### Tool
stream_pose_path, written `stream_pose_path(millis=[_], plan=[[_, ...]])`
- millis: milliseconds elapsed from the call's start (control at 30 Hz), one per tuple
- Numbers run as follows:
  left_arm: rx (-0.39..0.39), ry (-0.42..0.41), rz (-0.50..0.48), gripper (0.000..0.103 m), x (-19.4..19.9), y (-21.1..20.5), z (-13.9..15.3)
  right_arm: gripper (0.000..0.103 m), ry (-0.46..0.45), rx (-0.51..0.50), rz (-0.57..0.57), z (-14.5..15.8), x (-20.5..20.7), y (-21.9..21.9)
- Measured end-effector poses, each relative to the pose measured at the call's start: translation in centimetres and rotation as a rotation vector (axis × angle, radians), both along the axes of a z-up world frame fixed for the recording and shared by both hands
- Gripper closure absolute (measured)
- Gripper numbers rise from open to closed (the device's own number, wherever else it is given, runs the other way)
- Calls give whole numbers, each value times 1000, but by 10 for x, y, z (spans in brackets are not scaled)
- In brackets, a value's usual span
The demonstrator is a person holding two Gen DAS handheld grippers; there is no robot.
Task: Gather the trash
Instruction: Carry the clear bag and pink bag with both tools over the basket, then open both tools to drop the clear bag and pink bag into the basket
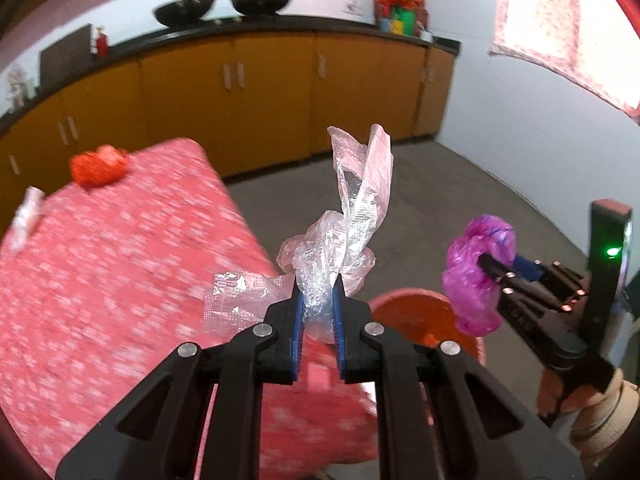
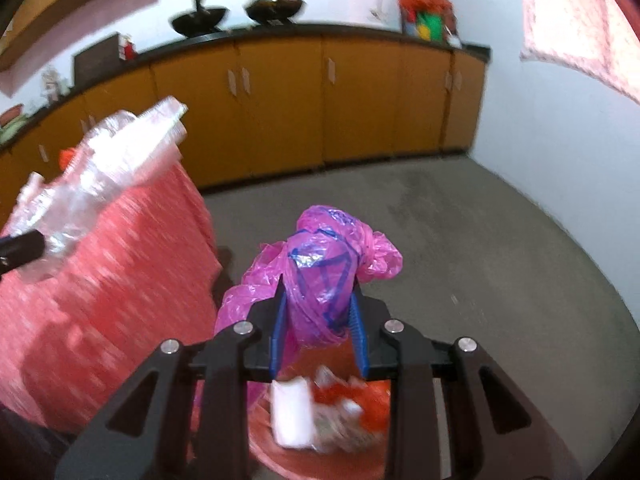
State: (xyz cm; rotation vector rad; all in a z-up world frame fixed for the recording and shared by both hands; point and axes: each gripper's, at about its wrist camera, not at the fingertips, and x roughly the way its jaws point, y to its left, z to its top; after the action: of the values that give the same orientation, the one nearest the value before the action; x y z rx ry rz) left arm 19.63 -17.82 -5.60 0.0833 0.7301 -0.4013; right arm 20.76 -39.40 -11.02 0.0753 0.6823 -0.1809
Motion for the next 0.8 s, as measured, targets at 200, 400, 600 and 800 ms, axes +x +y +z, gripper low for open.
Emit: stream_pose_path(millis=[200, 400, 600, 800], plan=[[0, 86, -91, 90, -16, -45, -35, 75, 83, 49, -73, -42, -16, -41], [30, 165, -146, 90, -21, -75, -66, 75, 126, 72, -84, -68, -22, -55], [57, 203, -165, 90, -16, -87, -84, 74, 138, 95, -88, -80, -20, -61], [73, 220, -163, 90, -9, -95, -93, 73, 137, 108, -81, -88, -15, -67]])
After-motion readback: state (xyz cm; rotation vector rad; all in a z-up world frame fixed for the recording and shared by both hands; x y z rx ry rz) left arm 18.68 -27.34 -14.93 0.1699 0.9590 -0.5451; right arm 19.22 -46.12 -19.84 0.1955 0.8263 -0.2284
